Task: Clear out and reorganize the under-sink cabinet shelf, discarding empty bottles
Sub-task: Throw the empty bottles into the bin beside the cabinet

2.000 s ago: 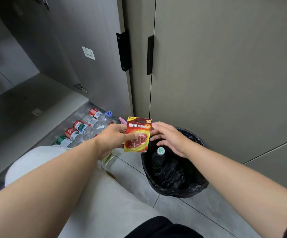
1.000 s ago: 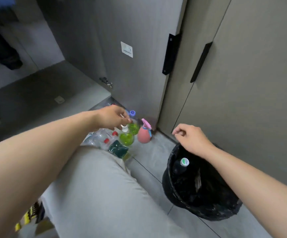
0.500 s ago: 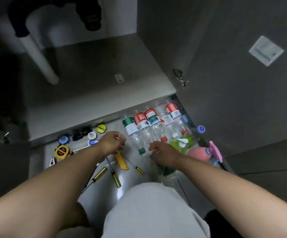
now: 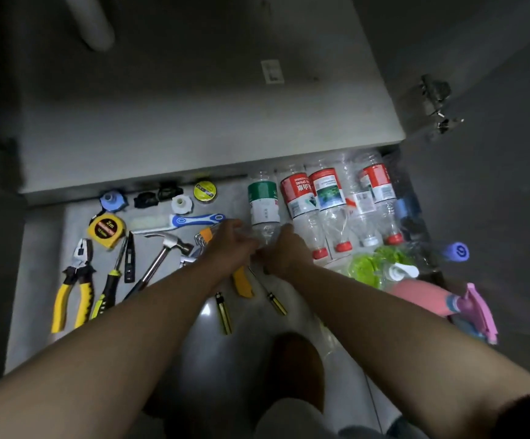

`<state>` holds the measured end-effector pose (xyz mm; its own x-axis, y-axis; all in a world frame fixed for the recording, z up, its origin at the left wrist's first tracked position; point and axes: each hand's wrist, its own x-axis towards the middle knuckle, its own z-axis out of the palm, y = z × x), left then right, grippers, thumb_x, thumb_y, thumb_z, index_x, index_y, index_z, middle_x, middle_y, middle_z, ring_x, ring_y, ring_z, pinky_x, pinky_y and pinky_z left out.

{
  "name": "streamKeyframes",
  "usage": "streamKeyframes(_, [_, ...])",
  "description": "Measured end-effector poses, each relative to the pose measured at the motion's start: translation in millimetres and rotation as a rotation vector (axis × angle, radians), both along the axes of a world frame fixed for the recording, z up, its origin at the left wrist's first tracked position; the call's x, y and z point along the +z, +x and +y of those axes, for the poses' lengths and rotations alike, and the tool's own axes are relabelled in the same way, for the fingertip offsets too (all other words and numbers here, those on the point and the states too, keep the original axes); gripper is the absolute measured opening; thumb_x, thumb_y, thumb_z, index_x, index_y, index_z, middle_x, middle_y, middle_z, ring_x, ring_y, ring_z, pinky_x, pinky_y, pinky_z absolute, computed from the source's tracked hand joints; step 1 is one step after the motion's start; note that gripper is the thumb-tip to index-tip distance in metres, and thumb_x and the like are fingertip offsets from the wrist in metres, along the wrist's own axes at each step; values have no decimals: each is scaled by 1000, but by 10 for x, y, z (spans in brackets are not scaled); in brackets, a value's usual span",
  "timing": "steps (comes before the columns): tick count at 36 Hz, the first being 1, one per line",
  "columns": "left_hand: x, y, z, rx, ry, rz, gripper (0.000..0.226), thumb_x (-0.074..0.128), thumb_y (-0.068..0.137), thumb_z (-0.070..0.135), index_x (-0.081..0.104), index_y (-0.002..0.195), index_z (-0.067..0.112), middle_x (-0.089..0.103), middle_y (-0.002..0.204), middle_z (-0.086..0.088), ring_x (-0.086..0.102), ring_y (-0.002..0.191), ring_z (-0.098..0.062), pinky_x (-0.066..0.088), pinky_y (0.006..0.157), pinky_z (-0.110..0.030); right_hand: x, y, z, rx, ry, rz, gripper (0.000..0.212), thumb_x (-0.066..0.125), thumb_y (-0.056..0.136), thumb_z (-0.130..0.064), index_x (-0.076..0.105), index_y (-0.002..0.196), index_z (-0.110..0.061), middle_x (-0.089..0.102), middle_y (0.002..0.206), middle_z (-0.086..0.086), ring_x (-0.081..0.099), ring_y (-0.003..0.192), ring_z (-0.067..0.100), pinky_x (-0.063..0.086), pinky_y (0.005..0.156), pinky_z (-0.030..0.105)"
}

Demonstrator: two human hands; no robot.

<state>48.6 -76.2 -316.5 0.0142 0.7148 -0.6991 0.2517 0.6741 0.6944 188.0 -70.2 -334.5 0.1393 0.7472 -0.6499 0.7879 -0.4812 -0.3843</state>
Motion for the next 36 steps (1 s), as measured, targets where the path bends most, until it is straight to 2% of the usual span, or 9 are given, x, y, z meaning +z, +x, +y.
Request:
streamKeyframes(3, [-81, 6, -18, 37, 20, -53, 69, 78, 87, 33, 43, 146, 21, 55, 125, 10, 59, 93, -1, 52, 67, -17, 111, 5, -147, -174, -97, 425, 49, 80, 81, -29, 50, 119, -27, 68, 106, -1, 73, 91, 21, 63, 77, 41])
streamKeyframes(6, [-111, 9, -49, 99, -3, -98, 70, 82, 82, 40, 48, 142, 24, 64, 133, 2, 66, 111, -18, 58, 93, -40, 257, 71, -279, -80, -137, 637, 43, 79, 82, -17, 52, 107, -39, 69, 96, -7, 72, 82, 10, 60, 63, 24])
streamKeyframes(9, [-130, -4, -90, 114, 2, -130, 66, 83, 81, 40, 53, 138, 26, 69, 124, 1, 70, 107, -17, 62, 88, -40, 331, 175, -242, -11, -142, 522, 40, 73, 85, -17, 52, 112, -35, 65, 107, -6, 68, 91, 13, 62, 74, 32])
streamKeyframes(13, [-121, -47, -137, 191, -14, -188, 55, 83, 81, 35, 55, 128, 33, 72, 111, 5, 73, 97, -16, 61, 64, -25, 328, 358, -11, -50, 268, 65, 41, 70, 84, -13, 55, 122, -18, 54, 124, 8, 58, 109, 25, 56, 90, 45])
streamKeyframes(16, [-109, -81, -147, 213, -35, -219, 47, 83, 82, 33, 57, 121, 33, 73, 108, 3, 74, 98, -20, 65, 75, -36, 286, 428, 152, -59, 393, -163, 60, 77, 81, -21, 47, 133, -16, 46, 132, 13, 49, 122, 30, 50, 97, 43])
streamKeyframes(21, [-100, -122, -144, 188, -39, -230, 46, 82, 83, 35, 58, 123, 31, 73, 110, 0, 74, 98, -20, 64, 81, -40, 105, 410, 290, 30, 248, -340, 84, 78, 82, -42, 32, 147, -15, 45, 138, 16, 48, 126, 33, 48, 102, 49])
streamKeyframes(26, [-58, -173, -138, 198, -68, -239, 52, 80, 85, 35, 58, 132, 24, 74, 113, -7, 74, 101, -27, 62, 87, -47, -25, 327, 327, -82, 103, -226, 95, 78, 83, -41, 20, 153, -15, 48, 139, 15, 54, 126, 37, 50, 97, 49])
streamKeyframes(30, [34, -202, -145, 203, -65, -219, 51, 80, 85, 35, 59, 130, 23, 76, 110, -7, 74, 100, -28, 63, 85, -48, 56, 262, 331, -244, 64, -34, 88, 76, 85, -40, 23, 150, -17, 52, 135, 11, 59, 120, 33, 48, 58, 28])
streamKeyframes(36, [428, -148, -95, 134, -58, -188, 55, 81, 84, 40, 58, 131, 21, 76, 111, -9, 76, 95, -29, 63, 79, -45, 452, 348, 200, -400, 68, 241, 81, 74, 84, -38, 27, 145, -13, 55, 128, 13, 58, 111, 28, 52, 99, 48])
